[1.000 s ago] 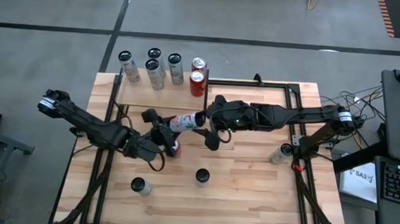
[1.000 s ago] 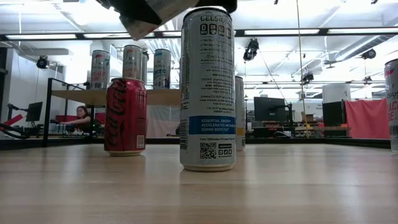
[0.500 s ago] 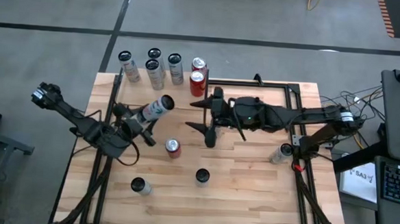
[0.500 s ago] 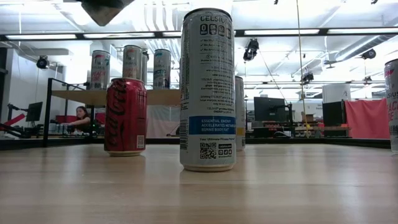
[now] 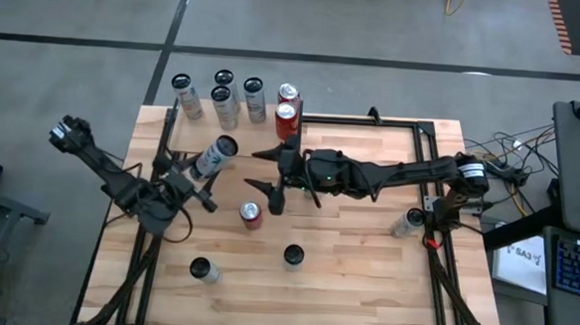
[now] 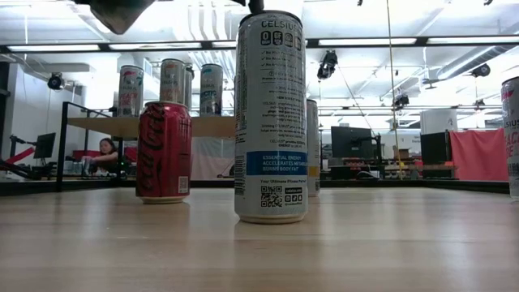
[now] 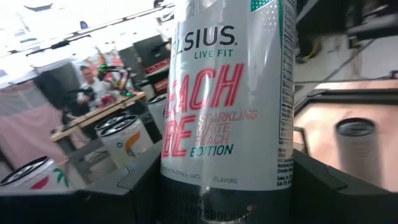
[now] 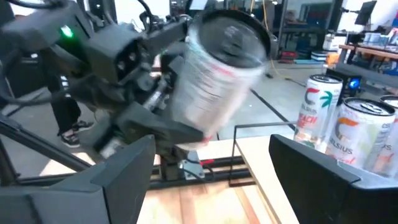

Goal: Place canned beverage on shelf
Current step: Put the top white pink soda can on the shelf aligned with the other white pink soda can

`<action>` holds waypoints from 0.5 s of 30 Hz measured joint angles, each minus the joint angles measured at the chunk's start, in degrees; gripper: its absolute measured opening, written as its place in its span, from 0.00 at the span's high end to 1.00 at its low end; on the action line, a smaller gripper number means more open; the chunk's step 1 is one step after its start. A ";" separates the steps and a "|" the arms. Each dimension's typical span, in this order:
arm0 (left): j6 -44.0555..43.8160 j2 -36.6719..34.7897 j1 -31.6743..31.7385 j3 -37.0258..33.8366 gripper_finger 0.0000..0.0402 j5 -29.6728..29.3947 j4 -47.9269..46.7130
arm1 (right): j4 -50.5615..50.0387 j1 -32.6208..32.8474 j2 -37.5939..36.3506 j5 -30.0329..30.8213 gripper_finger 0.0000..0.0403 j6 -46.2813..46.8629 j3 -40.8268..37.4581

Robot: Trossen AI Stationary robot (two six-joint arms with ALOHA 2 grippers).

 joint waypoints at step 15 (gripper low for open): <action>-0.06 -0.42 -8.54 -1.33 0.42 2.53 3.91 | 1.91 -0.91 0.54 -0.13 0.24 -2.26 0.00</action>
